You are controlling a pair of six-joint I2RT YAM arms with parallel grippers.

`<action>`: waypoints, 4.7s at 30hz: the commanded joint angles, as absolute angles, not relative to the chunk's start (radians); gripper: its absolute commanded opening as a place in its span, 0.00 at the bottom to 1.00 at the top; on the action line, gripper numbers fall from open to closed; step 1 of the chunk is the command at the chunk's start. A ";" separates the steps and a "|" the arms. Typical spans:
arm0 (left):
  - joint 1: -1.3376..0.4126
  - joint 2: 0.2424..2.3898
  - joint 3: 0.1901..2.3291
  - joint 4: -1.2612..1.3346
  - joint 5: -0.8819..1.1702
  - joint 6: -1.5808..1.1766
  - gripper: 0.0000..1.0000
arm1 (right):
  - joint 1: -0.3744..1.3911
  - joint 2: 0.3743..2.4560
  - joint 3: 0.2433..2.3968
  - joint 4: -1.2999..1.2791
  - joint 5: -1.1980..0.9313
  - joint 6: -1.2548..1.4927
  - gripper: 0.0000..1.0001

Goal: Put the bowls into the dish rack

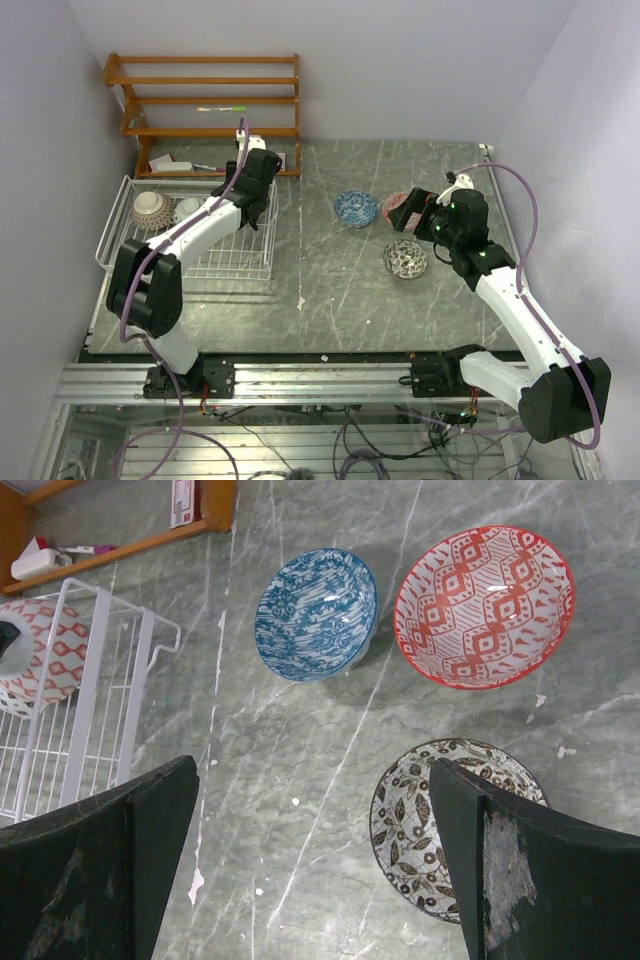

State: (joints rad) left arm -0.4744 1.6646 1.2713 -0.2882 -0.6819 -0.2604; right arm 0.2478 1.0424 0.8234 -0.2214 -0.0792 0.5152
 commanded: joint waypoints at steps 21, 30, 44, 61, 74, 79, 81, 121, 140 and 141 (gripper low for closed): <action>-0.435 1.758 1.197 -0.116 -0.590 -0.330 0.56 | 0.240 1.031 0.813 -0.196 -0.078 0.500 1.00; -0.419 1.755 1.194 -0.126 -0.616 -0.320 0.74 | 0.240 1.031 0.813 -0.196 -0.076 0.501 1.00; -0.442 1.467 1.207 -0.211 -0.510 -0.269 0.99 | 0.241 0.988 0.861 -0.262 -0.075 0.519 1.00; -0.783 1.654 1.253 0.045 -0.104 0.091 0.99 | 0.241 0.911 1.142 -0.470 0.082 0.529 1.00; -0.825 2.032 1.626 -0.189 0.225 0.275 0.93 | 0.240 0.895 1.104 -0.455 0.091 0.542 1.00; -0.825 2.112 1.668 -0.196 0.189 0.295 0.92 | 0.239 0.893 1.085 -0.438 0.080 0.541 1.00; -0.825 2.135 1.675 -0.187 0.189 0.305 0.91 | 0.240 0.892 1.078 -0.432 0.081 0.541 1.00; -0.825 1.852 1.381 -0.009 0.054 0.069 0.07 | 0.240 0.871 1.037 -0.429 0.068 0.541 1.00; -0.411 1.058 0.865 0.238 0.281 -0.524 0.07 | 0.240 0.845 0.951 -0.410 -0.018 0.561 0.99; -0.378 1.034 0.835 0.256 0.292 -0.553 0.07 | 0.240 0.845 0.946 -0.407 -0.026 0.562 0.99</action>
